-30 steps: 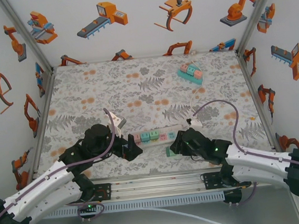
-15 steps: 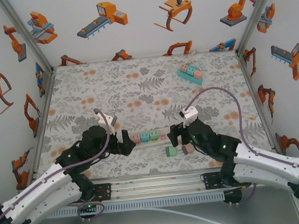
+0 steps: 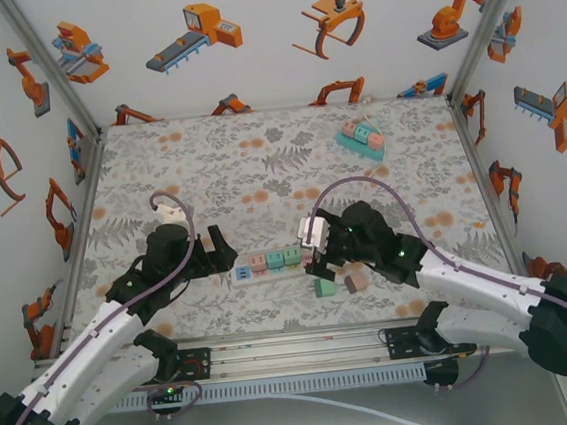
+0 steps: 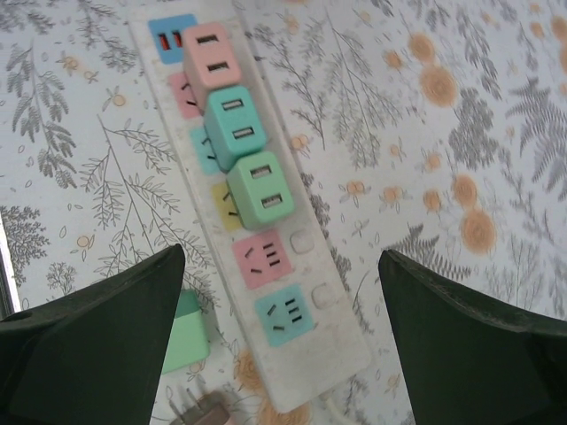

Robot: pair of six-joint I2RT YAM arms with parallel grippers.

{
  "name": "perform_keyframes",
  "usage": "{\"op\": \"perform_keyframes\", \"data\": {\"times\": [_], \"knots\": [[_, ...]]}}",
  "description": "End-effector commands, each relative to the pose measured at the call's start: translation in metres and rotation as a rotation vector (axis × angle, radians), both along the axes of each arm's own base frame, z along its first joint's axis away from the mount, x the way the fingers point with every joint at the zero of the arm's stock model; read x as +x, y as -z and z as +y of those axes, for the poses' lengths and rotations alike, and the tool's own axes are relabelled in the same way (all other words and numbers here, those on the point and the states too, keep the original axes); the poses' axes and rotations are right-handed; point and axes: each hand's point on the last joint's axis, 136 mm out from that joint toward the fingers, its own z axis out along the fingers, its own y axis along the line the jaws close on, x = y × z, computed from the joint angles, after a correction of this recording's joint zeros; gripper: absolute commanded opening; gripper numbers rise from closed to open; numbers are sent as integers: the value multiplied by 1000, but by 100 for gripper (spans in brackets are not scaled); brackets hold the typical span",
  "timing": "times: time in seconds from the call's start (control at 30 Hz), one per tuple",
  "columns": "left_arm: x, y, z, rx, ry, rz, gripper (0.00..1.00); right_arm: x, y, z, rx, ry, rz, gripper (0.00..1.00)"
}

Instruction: Pull the plug off the socket

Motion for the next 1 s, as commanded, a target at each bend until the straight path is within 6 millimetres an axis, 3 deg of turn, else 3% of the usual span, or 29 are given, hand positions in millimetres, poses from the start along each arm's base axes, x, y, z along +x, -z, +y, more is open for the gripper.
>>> {"op": "perform_keyframes", "data": {"times": [0.0, 0.23, 0.63, 0.77, 0.97], "knots": [[0, 11, 0, -39, -4, 56, 97, -12, -6, 17, -8, -198, -50, 79], [7, 31, 2, -31, -18, 113, 100, 5, 20, 32, -79, -220, 17, 70], [12, 59, -2, 0, -2, 185, 74, 16, 59, 50, -127, -242, 137, 49], [13, 72, -6, 5, 6, 235, 65, 15, 65, 52, -133, -253, 154, 42], [13, 89, -13, 1, 18, 304, 60, 13, 68, 51, -137, -258, 162, 30]]}}
